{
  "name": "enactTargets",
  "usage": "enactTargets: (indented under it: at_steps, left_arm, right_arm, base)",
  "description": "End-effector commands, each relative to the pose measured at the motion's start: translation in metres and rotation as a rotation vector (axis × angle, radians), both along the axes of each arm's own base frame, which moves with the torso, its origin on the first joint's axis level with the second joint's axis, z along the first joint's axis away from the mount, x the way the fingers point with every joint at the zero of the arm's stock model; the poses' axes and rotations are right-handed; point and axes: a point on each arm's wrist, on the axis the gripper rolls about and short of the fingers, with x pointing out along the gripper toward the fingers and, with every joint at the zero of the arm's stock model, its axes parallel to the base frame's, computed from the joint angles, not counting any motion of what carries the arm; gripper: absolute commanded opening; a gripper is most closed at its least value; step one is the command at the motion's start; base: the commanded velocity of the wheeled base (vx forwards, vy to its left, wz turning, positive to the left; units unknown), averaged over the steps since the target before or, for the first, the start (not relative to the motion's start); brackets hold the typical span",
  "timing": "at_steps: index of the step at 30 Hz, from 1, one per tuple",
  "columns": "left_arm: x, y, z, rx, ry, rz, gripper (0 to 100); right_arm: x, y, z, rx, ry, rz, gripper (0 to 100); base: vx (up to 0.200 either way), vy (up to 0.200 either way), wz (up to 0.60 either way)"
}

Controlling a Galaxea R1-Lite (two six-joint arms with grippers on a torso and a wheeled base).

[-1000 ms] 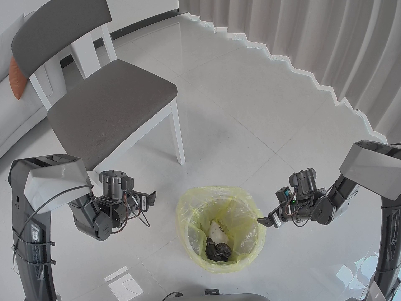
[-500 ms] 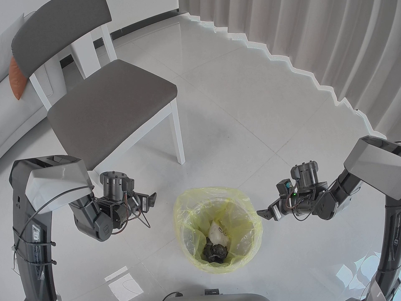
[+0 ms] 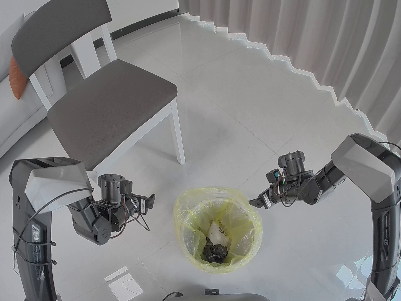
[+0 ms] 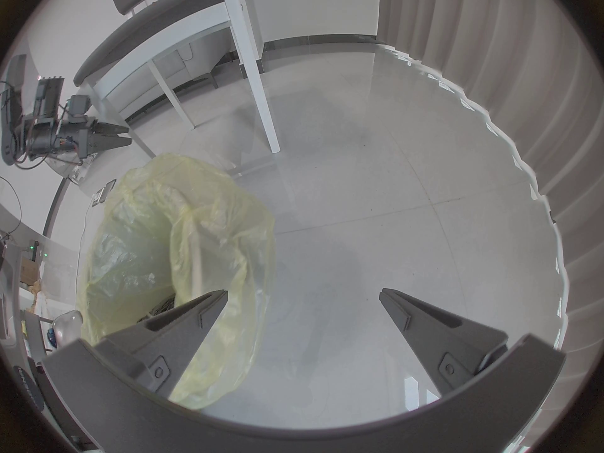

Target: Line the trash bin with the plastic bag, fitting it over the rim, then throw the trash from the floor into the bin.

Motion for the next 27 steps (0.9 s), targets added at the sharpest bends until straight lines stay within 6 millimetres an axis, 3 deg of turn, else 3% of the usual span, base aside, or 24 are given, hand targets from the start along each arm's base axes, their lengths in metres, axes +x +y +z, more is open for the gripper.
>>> enactTargets:
  at_steps: [1, 5, 13, 16, 19, 20, 22, 27]
  left_arm:
    - [-0.006, 0.004, -0.005, 0.003, 0.011, 0.007, 100]
    - [-0.008, 0.003, -0.005, 0.002, 0.007, 0.003, 100]
    - [-0.009, 0.0, -0.008, 0.001, 0.013, -0.007, 100]
    - [-0.008, -0.002, -0.006, -0.006, 0.0, -0.01, 100]
    - [-0.008, -0.008, -0.005, -0.027, -0.013, -0.019, 100]
    - [-0.008, -0.012, -0.005, -0.042, -0.014, -0.028, 100]
    - [-0.009, -0.023, -0.009, -0.057, -0.006, -0.071, 100]
    - [0.005, -0.052, -0.028, -0.07, -0.01, -0.144, 100]
  right_arm:
    - [0.025, 0.011, -0.028, -0.018, 0.056, 0.011, 100]
    - [0.037, 0.017, -0.042, -0.046, 0.108, 0.03, 100]
    - [0.042, 0.02, -0.039, -0.059, 0.194, 0.053, 100]
    - [0.041, 0.008, -0.035, -0.061, 0.199, 0.034, 100]
    - [0.04, -0.007, -0.021, -0.054, 0.181, 0.004, 100]
    - [0.037, -0.016, -0.007, -0.047, 0.165, -0.014, 100]
    - [0.031, -0.032, 0.014, -0.037, 0.133, -0.044, 100]
    - [0.015, -0.056, 0.041, -0.022, 0.064, -0.09, 100]
  base:
    - [0.0, 0.0, 0.0]
    - [0.0, 0.0, 0.0]
    - [0.0, 0.0, 0.0]
    - [0.0, 0.0, 0.0]
    - [0.0, 0.0, 0.0]
    - [0.0, 0.0, 0.0]
    - [0.0, 0.0, 0.0]
    - [0.0, 0.0, 0.0]
